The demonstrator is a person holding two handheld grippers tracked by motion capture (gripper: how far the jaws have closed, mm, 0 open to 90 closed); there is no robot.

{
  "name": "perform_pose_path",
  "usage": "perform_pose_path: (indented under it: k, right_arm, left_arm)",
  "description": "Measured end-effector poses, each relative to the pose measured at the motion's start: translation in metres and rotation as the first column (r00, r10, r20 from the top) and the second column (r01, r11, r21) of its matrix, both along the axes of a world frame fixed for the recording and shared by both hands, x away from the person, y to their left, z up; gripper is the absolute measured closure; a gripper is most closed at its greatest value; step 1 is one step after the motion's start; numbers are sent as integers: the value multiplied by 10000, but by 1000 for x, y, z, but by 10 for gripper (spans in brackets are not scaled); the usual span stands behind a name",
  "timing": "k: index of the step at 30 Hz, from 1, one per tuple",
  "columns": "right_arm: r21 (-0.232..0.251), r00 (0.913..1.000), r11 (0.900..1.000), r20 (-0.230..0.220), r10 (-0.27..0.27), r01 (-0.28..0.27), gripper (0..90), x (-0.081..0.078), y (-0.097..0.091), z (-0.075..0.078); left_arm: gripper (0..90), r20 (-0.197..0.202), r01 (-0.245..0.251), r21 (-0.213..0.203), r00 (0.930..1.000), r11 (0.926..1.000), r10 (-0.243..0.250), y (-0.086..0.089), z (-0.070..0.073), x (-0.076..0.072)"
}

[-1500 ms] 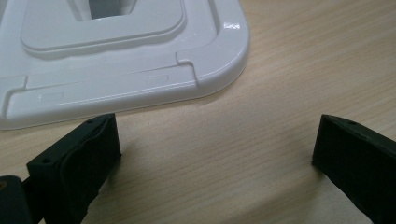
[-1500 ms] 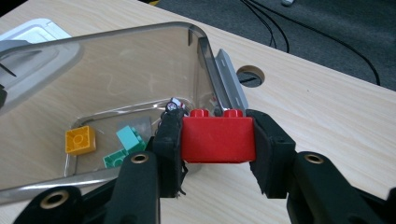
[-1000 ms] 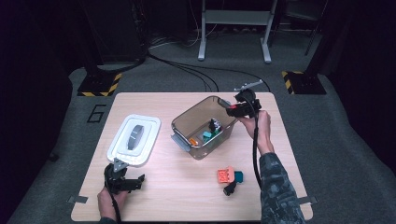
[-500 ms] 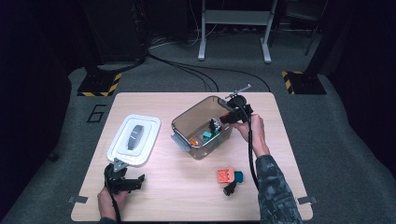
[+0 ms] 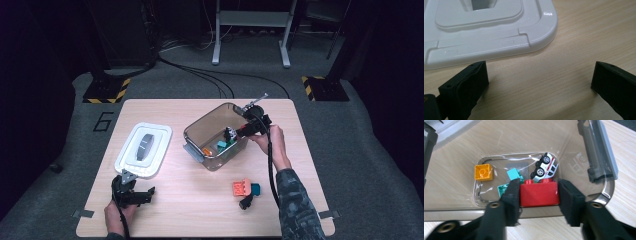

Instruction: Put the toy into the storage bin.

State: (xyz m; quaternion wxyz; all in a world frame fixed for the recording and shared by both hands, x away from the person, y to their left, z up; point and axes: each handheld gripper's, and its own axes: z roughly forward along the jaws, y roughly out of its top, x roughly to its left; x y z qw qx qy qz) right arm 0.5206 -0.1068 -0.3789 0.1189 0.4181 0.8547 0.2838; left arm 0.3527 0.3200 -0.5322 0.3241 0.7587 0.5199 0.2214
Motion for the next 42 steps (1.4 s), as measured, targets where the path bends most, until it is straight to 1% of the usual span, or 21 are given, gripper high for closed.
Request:
perform_pose_path:
  k: [2,3,5,9,11,12,14,19,21,22,24,26,27,31,36,41,42]
  right_arm:
    - [44,10000,10000,43,-83,83,442,-2,-1,2]
    - [64,9998,9999,103,-152,151,389,-3,-2,3]
    - [137,9996,9998,244,-137,133,322,-6,-5,5]
    - [413,9980,9987,552,-310,287,216,-16,-12,12]
    - [516,9966,9980,727,-388,351,191,-21,-17,13]
    - [589,9966,9976,706,-415,373,184,-24,-19,14]
    - [684,9954,9966,806,-521,466,155,-30,-24,14]
    - [863,9941,9948,892,-615,538,143,-49,-35,9]
    - [914,9933,9943,966,-640,552,142,-55,-38,6]
    - [914,9938,9943,908,-638,555,140,-59,-40,4]
    - [952,9935,9939,937,-647,557,140,-65,-42,-1]
    - [922,9941,9943,889,-620,538,137,-73,-44,-9]
    - [940,9945,9937,796,-680,604,137,-75,-45,-12]
    - [965,9947,9929,699,-760,691,139,-89,-50,-27]
    - [910,9947,9916,391,-956,917,145,-106,-53,-47]
    - [768,9937,9907,24,-1124,1119,149,-122,-56,-72]
    - [825,9927,9893,-80,-1202,1205,150,-125,-56,-78]
  left_arm:
    - [7,1,1,5,10000,10000,-1,0,0,0]
    - [7,3,1,5,10000,10000,-1,0,0,0]
    - [7,0,0,4,10000,10000,0,0,0,0]
    - [7,6,-1,4,10000,10000,1,0,0,0]
    - [7,3,0,5,10000,10000,0,0,0,0]
    - [7,5,2,-6,10000,10000,-2,0,0,0]
    - [7,8,-1,8,10000,10000,1,0,0,0]
    - [7,9,1,-4,10000,10000,-1,0,0,0]
    - [7,12,0,-9,10000,10000,0,0,0,0]
    - [7,10,4,-3,10000,10000,-4,0,0,0]
    - [7,8,1,-3,10000,10000,-1,0,0,0]
    - [7,12,1,-6,10000,10000,-1,0,0,0]
    - [7,12,1,-4,10000,10000,-1,0,0,0]
    - [7,21,0,0,10000,10000,0,0,0,0]
    - [7,17,5,6,10000,10000,-5,0,0,0]
    - [7,18,3,4,10000,10000,-3,0,0,0]
    - [7,19,2,3,10000,10000,-2,0,0,0]
